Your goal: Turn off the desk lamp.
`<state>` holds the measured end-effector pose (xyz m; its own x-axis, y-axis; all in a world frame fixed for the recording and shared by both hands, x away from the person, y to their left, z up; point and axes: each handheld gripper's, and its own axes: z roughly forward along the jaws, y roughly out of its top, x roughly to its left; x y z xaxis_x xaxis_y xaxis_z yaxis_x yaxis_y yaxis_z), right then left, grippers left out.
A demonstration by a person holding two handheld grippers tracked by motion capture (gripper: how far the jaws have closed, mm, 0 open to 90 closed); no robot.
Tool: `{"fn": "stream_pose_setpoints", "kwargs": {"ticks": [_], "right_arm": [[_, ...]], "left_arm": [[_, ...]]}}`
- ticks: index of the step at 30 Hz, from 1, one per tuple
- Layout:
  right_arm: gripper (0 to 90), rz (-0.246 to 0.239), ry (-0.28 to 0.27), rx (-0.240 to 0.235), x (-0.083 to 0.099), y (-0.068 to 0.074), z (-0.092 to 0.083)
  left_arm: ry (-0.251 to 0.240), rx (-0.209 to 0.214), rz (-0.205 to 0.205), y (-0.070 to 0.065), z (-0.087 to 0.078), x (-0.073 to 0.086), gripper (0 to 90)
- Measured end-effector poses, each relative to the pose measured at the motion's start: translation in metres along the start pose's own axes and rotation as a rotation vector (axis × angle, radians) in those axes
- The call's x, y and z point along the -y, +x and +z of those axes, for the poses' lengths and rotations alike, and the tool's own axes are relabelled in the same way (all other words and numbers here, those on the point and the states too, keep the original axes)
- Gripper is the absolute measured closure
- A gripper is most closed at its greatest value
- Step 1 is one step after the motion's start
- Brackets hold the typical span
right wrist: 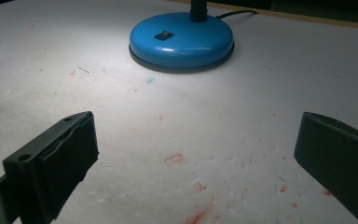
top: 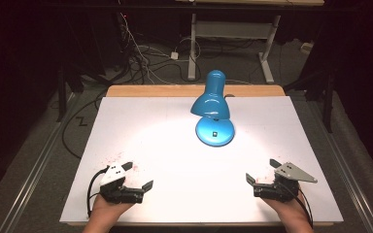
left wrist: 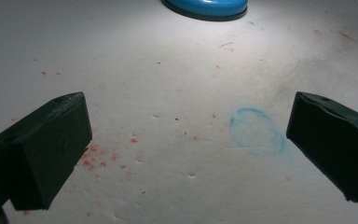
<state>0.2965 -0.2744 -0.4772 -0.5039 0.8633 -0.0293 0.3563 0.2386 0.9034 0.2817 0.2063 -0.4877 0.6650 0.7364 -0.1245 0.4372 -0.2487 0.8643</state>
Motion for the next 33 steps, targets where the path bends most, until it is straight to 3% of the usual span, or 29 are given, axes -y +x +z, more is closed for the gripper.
{"fn": "stream_pose_setpoints", "kwargs": {"ticks": [1, 7, 15, 19, 33], "right_arm": [[0.2, 0.023, 0.005, -0.002, 0.0, 0.0018, -0.0006], [0.2, 0.004, 0.001, 0.002, -0.0003, 0.0015, -0.0001], [0.1, -0.017, -0.005, -0.001, -0.001, 0.0048, 0.0007], [0.1, -0.001, -0.005, 0.003, -0.0016, 0.0038, 0.0001], [2.8, -0.004, 0.04, -0.014, -0.0012, 0.0025, 0.0001]], "left_arm": [[0.0, 0.0, 0.0, 0.0, 0.0, 0.0, 0.0], [0.009, 0.0, 0.024, -0.0017, -0.0014, -0.0001, 0.0], [0.013, 0.008, 0.013, 0.0018, -0.0003, -0.0008, 0.0], [0.016, 0.008, 0.018, 0.0014, 0.0005, -0.0008, 0.0], [0.009, -0.005, 0.015, 0.0012, 0.0001, -0.003, 0.0]]}}
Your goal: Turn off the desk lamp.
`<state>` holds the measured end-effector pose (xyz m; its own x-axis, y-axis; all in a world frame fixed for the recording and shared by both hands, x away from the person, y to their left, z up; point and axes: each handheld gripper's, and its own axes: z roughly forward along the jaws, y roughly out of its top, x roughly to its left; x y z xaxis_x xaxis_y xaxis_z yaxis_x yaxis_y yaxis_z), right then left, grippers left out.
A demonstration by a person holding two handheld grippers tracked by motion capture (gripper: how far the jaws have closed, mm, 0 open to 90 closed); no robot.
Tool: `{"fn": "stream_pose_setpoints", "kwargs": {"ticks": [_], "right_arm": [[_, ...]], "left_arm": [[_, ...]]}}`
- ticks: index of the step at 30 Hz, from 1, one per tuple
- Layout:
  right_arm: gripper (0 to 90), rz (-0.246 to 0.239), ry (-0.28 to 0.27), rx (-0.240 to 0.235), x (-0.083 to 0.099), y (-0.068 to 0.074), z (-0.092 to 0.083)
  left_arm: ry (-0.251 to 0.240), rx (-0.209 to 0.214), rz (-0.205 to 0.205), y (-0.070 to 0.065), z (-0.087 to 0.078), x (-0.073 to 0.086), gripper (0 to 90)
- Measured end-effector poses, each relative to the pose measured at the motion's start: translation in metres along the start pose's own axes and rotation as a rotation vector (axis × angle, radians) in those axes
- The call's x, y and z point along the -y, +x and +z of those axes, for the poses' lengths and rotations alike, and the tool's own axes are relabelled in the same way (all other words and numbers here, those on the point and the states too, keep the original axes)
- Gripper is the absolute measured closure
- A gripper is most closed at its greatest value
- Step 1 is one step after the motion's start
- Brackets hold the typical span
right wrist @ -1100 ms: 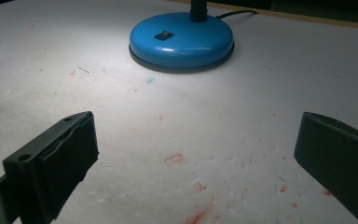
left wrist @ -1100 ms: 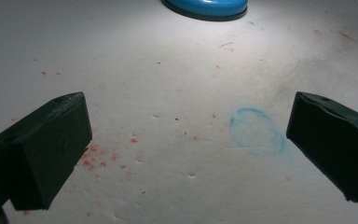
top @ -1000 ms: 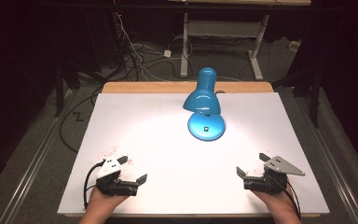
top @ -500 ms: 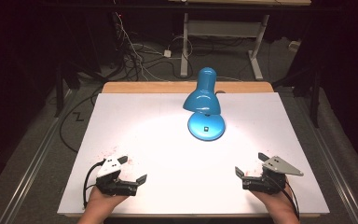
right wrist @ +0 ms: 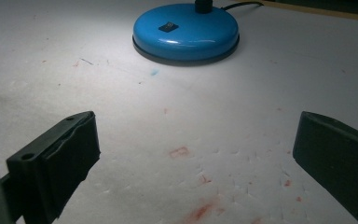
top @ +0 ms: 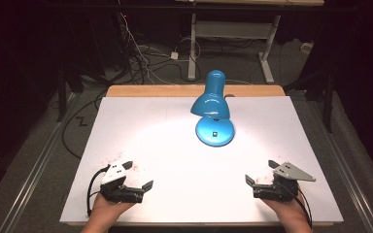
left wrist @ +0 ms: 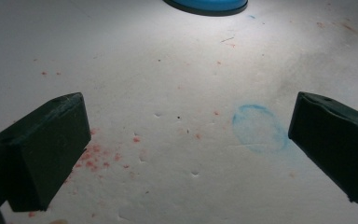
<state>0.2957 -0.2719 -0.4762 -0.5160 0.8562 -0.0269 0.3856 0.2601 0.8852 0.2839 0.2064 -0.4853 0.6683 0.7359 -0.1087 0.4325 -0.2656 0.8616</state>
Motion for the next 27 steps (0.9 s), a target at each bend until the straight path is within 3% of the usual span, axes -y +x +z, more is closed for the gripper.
{"fn": "stream_pose_setpoints", "kwargs": {"ticks": [9, 13, 15, 17, 19, 22, 23, 26, 27], "right_arm": [[16.0, -0.01, 0.022, 0.004, 0.0024, 0.0003, 0.0004], [17.5, 0.0, 0.031, 0.004, 0.003, 0.0011, 0.0007], [20.3, -0.007, 0.038, -0.001, 0.0036, 0.0009, 0.0011], [22.4, -0.047, 0.03, -0.003, 0.0034, -0.0018, 0.0019], [24.5, -0.02, 0.043, 0.004, 0.0038, 0.0001, 0.0007], [27.8, -0.022, 0.04, 0.001, 0.0037, -0.0009, 0.0005], [28.6, -0.048, 0.03, -0.005, 0.0034, -0.0029, 0.0013], [32.4, -0.045, 0.033, -0.009, 0.0037, -0.003, 0.0012], [33.4, -0.022, 0.044, -0.003, 0.0039, -0.0013, -0.0001]], "left_arm": [[-0.002, -0.001, -0.008, 0.0008, -0.001, -0.0005, 0.0], [-0.001, 0.001, -0.011, 0.0011, -0.0013, -0.0007, 0.0], [0.002, 0.003, -0.009, 0.001, -0.0009, -0.0006, 0.0], [0.004, 0.006, -0.008, 0.0008, -0.0007, -0.0007, 0.0], [0.009, 0.013, -0.011, 0.0008, -0.0006, -0.001, 0.0], [0.01, 0.015, -0.016, 0.0012, -0.0008, -0.0011, 0.0], [0.01, 0.015, -0.016, 0.0012, -0.0008, -0.0011, 0.0], [0.009, 0.017, -0.016, 0.0014, -0.0012, -0.0012, 0.0], [0.009, 0.016, -0.016, 0.0014, -0.0012, -0.0012, 0.0]]}}
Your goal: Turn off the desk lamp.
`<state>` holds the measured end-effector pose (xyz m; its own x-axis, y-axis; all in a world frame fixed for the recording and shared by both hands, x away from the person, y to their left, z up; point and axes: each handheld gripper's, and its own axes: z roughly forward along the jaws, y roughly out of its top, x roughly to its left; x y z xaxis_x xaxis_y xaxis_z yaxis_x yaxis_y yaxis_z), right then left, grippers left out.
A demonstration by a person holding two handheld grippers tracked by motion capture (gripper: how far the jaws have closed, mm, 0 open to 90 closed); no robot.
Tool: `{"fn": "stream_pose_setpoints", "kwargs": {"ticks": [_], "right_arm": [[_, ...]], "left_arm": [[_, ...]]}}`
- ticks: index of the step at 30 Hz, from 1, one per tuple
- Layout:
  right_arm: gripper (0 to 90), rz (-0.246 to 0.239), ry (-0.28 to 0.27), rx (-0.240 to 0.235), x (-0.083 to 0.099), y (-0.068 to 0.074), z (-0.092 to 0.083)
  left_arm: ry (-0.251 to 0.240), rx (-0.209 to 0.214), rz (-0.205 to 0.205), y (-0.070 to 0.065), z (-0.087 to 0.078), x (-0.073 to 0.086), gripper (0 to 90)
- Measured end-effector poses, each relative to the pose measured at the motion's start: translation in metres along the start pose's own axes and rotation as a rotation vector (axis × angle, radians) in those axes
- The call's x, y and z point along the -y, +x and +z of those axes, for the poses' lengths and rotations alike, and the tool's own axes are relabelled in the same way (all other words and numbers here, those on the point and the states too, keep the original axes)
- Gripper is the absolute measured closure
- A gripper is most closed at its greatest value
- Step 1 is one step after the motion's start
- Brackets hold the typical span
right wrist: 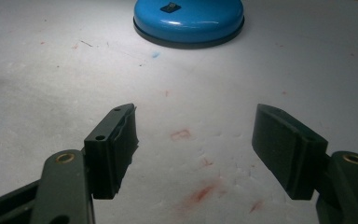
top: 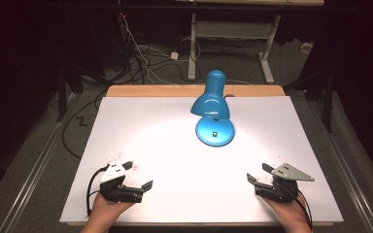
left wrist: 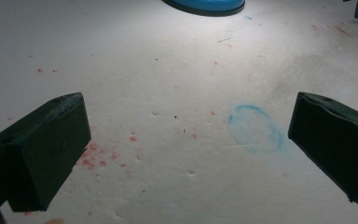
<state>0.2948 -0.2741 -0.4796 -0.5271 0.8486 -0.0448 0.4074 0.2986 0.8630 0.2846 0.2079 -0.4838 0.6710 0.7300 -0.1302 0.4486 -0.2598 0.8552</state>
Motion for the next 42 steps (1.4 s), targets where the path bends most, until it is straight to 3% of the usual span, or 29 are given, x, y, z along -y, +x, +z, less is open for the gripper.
{"fn": "stream_pose_setpoints", "kwargs": {"ticks": [6, 8, 9, 16, 33, 42], "right_arm": [[43.1, 0.001, -0.002, -0.017, -0.0001, 0.0006, -0.0001], [45.6, -0.03, -0.014, -0.027, -0.0005, -0.0005, 0.0012], [46.6, -0.001, 0.003, -0.022, -0.0004, 0.0021, 0.0001], [54.5, 0.006, 0.003, -0.045, -0.0006, 0.0038, 0.0006], [90.0, 0.003, 0.001, -0.064, -0.0039, 0.0028, -0.0025], [90.0, -0.01, -0.006, -0.083, -0.0066, 0.0059, 0.0009]], "left_arm": [[0.002, 0.0, 0.001, -0.0006, 0.0004, -0.0002, 0.0], [0.003, 0.0, 0.002, -0.0007, 0.0004, -0.0003, 0.0], [0.002, 0.0, 0.001, -0.0008, 0.0005, -0.0003, 0.0], [0.001, 0.0, 0.003, -0.0007, 0.0001, -0.0002, 0.0], [0.0, 0.004, 0.004, 0.0002, -0.0008, -0.0004, 0.0], [0.001, -0.006, 0.008, 0.0013, 0.0007, -0.0008, 0.0]]}}
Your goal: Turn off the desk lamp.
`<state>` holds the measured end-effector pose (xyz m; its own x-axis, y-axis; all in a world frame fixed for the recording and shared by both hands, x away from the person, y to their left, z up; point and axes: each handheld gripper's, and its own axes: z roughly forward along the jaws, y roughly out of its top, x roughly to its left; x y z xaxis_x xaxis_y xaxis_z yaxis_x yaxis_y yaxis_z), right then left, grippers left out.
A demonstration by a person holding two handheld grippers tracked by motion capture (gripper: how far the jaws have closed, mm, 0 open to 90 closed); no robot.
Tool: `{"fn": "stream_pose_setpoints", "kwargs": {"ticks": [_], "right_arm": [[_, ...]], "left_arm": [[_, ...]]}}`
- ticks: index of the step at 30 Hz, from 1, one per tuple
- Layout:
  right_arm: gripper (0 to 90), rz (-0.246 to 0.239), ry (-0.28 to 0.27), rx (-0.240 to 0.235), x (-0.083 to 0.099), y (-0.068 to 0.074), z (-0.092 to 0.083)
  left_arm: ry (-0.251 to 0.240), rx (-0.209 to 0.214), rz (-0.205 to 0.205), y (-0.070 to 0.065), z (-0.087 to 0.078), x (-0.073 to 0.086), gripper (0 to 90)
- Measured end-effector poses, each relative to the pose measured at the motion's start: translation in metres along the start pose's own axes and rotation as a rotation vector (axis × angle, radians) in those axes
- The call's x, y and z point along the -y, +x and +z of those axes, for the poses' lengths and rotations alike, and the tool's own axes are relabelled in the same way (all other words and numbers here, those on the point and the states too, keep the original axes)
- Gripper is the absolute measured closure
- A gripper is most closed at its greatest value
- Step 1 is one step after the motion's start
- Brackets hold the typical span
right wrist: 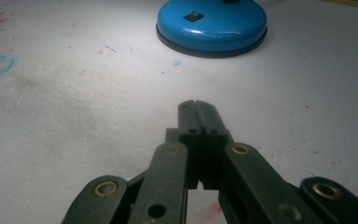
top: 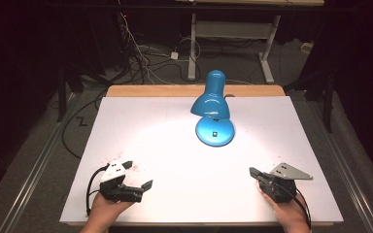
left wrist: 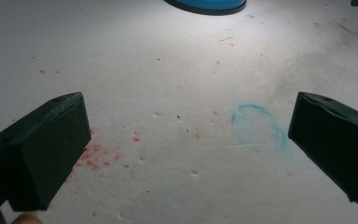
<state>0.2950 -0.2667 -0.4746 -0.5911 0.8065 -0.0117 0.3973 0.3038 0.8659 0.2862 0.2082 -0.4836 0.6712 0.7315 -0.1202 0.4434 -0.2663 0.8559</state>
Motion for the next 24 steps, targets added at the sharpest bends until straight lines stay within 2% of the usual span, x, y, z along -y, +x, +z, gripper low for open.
{"fn": "stream_pose_setpoints", "kwargs": {"ticks": [4, 7, 11, 16, 24], "right_arm": [[90.0, -0.003, 0.0, -0.015, -0.003, 0.004, 0.005], [90.0, -0.001, 0.0, -0.021, -0.006, 0.005, 0.011], [90.0, -0.01, 0.003, -0.025, -0.009, 0.006, 0.018], [90.0, -0.043, 0.015, -0.057, -0.016, 0.01, 0.031], [90.0, -0.016, 0.044, -0.068, -0.022, 0.008, 0.048]], "left_arm": [[-0.004, -0.006, 0.03, -0.001, 0.0, -0.001, 0.0], [0.002, -0.007, 0.035, -0.001, 0.001, 0.0, 0.0], [0.009, -0.002, 0.019, -0.001, 0.001, 0.0, 0.0], [0.007, 0.013, 0.019, 0.0, -0.004, -0.002, 0.0], [-0.009, 0.01, 0.02, -0.001, -0.006, -0.002, 0.0]]}}
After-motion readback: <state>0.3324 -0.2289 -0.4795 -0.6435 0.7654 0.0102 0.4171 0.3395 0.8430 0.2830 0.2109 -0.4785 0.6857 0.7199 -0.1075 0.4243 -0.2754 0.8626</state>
